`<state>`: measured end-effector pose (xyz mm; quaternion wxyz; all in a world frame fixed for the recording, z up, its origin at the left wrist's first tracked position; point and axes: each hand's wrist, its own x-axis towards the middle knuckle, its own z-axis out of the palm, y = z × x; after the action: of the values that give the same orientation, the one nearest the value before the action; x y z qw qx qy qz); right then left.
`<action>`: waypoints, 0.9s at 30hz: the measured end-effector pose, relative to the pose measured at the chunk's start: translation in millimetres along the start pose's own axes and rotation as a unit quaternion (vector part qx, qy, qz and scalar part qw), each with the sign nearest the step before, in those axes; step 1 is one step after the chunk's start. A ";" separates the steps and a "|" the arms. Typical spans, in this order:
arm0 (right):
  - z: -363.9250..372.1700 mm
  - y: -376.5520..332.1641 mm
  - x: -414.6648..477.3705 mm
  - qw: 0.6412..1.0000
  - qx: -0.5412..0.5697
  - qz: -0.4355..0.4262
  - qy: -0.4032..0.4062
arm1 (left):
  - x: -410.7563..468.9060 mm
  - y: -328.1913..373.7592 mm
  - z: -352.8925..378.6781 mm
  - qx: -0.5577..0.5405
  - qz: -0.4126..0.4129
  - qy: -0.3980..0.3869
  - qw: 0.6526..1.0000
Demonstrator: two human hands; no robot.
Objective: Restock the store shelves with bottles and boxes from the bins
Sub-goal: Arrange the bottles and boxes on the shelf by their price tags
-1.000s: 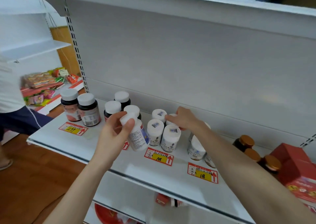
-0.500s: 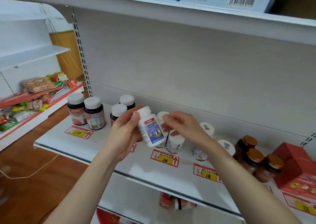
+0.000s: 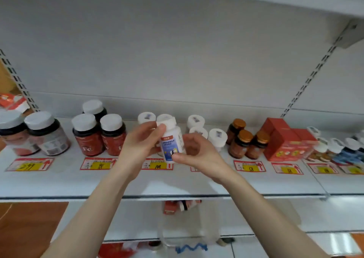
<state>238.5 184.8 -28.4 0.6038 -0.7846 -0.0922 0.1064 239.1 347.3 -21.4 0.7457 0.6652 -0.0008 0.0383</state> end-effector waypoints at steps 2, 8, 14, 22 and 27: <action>-21.3 4.2 -13.5 1.000 -0.004 0.008 0.024 | -3.2 -4.9 20.8 -0.002 -0.012 -0.023 1.000; -108.2 -3.9 -60.8 0.988 0.014 -0.046 0.144 | -23.9 -14.9 106.5 0.001 -0.007 -0.114 0.994; -202.7 11.6 -134.9 0.986 -0.039 -0.044 0.157 | -61.2 -26.4 229.9 0.033 0.053 -0.165 0.984; -318.7 55.7 -242.9 0.961 -0.068 0.008 0.269 | -109.1 -50.0 390.0 0.085 0.129 -0.263 0.952; -381.6 72.9 -306.4 0.920 -0.078 0.031 0.382 | -134.6 -58.1 476.8 0.086 0.117 -0.382 0.913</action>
<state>51.7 -271.4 12.8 0.5266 -0.8125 0.1623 -0.1902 132.0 -139.8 -31.3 0.6188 0.6854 -0.3604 -0.1322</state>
